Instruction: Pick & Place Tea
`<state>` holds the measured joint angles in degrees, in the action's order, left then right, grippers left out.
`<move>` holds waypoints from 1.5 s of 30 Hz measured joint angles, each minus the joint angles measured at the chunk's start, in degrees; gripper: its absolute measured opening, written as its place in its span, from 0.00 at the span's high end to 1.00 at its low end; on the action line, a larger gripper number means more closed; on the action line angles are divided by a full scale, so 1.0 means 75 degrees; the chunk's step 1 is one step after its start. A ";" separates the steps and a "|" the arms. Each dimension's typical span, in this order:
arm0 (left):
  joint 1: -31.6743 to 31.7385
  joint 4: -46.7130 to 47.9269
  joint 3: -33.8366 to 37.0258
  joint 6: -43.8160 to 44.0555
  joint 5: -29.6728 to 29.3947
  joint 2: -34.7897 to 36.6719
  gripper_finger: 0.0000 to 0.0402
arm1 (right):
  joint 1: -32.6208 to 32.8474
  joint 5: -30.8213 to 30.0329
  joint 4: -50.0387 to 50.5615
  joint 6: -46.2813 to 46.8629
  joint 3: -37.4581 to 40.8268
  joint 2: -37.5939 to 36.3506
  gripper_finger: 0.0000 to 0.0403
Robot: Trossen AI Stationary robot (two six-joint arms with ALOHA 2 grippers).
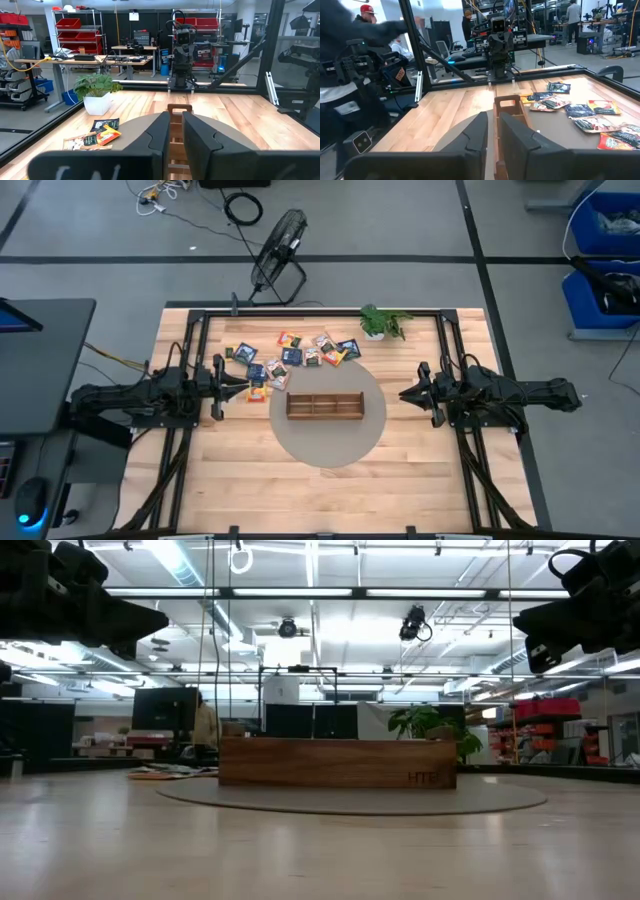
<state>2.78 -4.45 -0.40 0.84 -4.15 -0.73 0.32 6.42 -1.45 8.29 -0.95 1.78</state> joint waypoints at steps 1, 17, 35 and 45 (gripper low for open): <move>-0.0001 0.0000 0.0000 -0.0003 0.0001 -0.0002 0.87 | 0.0000 0.0000 0.0000 -0.0002 0.0000 0.0000 0.86; 0.0001 0.0000 0.0002 0.0000 -0.0002 0.0000 0.87 | 0.0000 0.0000 0.0000 -0.0003 0.0000 0.0000 0.86; 0.0001 0.0000 0.0002 0.0000 -0.0002 0.0000 0.87 | 0.0000 0.0000 0.0000 -0.0003 0.0000 0.0002 0.86; 0.0001 0.0000 0.0002 -0.0005 -0.0691 0.0000 0.87 | 0.0000 0.0000 0.0000 -0.0003 0.0000 0.0000 0.86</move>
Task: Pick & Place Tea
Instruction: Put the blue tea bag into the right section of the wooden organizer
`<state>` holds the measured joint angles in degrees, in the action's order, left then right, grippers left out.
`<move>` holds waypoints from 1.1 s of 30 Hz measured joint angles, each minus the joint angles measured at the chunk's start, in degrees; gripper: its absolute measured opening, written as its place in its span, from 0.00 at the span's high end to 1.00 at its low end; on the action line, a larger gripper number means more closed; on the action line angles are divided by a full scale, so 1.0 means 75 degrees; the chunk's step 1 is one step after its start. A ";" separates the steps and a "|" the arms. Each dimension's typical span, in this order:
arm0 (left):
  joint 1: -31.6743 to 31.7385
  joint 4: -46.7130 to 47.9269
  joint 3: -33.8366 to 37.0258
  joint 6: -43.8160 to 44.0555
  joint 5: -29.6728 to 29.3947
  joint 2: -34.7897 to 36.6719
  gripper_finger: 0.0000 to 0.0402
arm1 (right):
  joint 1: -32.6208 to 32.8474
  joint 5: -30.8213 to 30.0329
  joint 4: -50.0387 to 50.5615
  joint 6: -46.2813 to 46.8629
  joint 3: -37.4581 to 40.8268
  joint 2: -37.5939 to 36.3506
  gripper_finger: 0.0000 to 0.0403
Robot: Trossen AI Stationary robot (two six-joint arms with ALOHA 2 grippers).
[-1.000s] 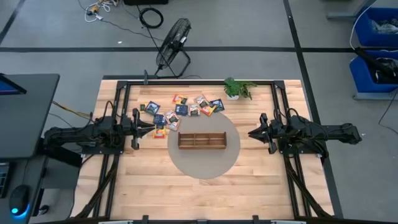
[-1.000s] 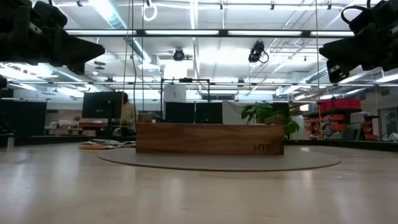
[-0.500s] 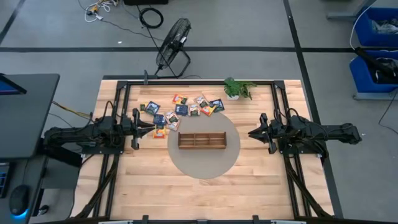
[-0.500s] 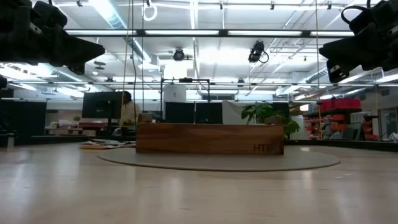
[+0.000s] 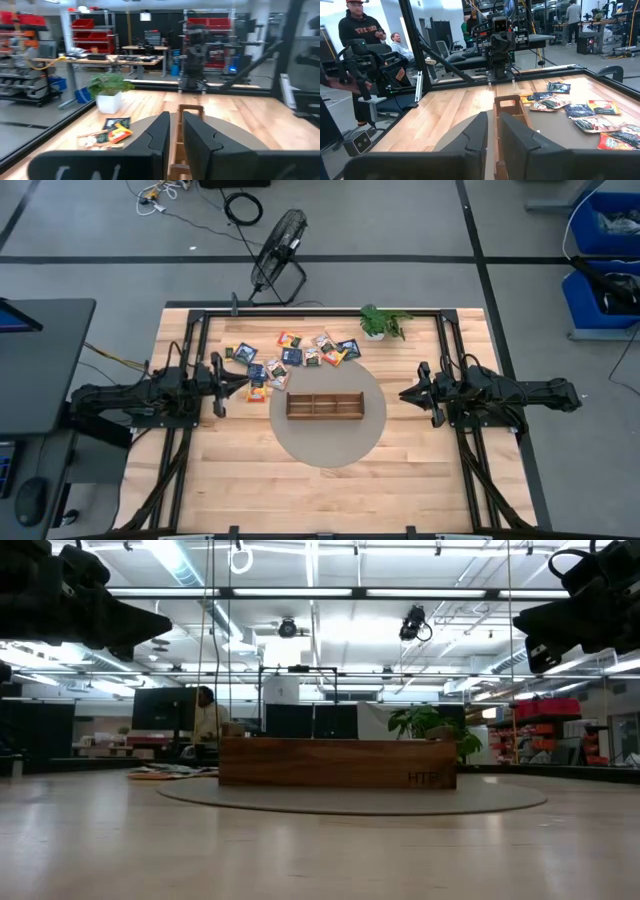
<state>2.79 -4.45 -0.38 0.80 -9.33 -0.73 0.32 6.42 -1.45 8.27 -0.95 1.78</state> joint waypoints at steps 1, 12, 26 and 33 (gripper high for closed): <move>0.0000 -0.0009 0.0000 -0.0023 -0.0158 0.0000 0.87 | 0.0000 -0.0001 0.0000 -0.0007 0.0000 0.0000 0.86; 0.0006 -0.3640 0.0000 -0.0246 -0.1014 0.0000 0.87 | -0.0017 -0.3150 -0.1994 0.1348 0.0000 0.0003 0.86; 0.0006 -0.4771 -0.0003 0.1781 -0.4124 -0.0375 0.87 | -0.0032 -0.6340 -0.3124 0.2404 -0.0003 0.0000 0.86; 0.0001 -0.4881 -0.0891 0.3636 -0.4042 -0.1515 0.87 | -0.0040 -0.5921 -0.3531 0.2004 -0.0241 0.0002 0.86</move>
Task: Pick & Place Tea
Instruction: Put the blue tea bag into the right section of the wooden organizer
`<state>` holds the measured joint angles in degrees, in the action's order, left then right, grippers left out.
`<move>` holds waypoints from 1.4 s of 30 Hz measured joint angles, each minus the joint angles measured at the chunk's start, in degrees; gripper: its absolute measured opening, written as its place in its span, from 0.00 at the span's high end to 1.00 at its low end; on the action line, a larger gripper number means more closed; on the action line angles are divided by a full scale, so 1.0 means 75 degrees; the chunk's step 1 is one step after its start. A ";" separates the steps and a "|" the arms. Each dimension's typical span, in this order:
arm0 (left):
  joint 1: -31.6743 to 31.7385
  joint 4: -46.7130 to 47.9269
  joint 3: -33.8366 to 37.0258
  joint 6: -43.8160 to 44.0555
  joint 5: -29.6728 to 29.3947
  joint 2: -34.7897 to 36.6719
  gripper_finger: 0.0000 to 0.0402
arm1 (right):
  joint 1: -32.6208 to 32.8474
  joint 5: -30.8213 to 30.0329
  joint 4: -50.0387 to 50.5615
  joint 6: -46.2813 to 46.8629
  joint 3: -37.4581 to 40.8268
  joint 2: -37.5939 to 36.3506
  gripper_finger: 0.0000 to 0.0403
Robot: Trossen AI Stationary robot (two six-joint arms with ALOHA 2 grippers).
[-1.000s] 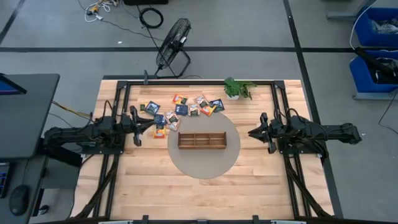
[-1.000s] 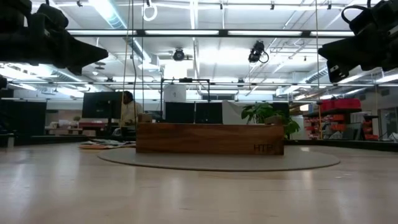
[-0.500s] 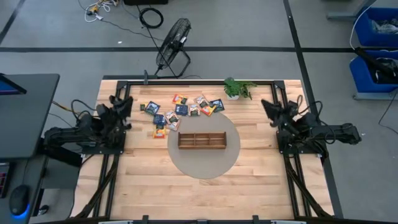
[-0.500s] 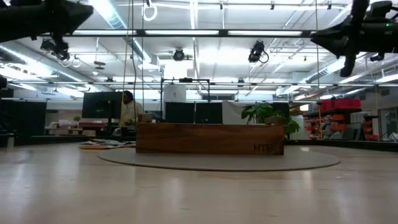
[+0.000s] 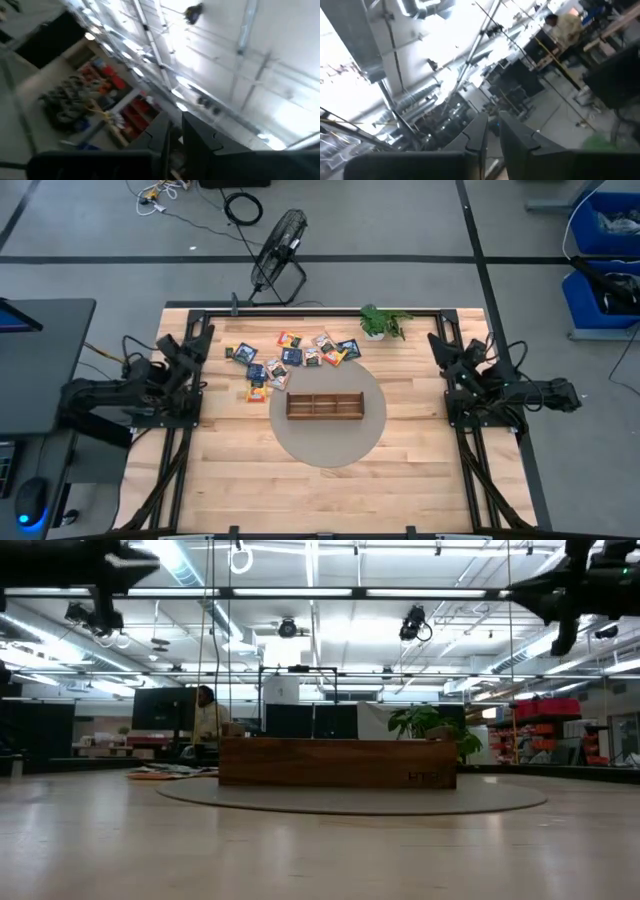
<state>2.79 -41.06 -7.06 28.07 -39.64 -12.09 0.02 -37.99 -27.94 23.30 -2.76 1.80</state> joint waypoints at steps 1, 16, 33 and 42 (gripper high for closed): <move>0.0002 0.0029 -0.0199 -0.0173 0.0039 -0.0270 0.87 | -0.0001 0.0019 0.0022 -0.0148 -0.0098 -0.0002 0.86; 0.0005 0.0515 -0.2362 -0.2454 -0.0500 -0.3869 0.87 | -0.0019 -0.0329 0.0710 -0.1231 -0.1768 0.0048 0.90; -0.0048 0.0599 -0.2452 -0.1830 -0.0886 -0.4367 0.87 | -0.0036 -0.0153 -0.0691 -0.1027 -0.1777 0.0435 0.90; -0.0048 0.0578 -0.2527 -0.0898 -0.0445 -0.4172 0.87 | -0.0036 0.0790 -0.2097 -0.1549 -0.2060 0.1673 0.90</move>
<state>2.44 -36.72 -26.02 21.34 -42.98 -43.38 -0.25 -32.07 -43.66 11.68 -18.21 14.35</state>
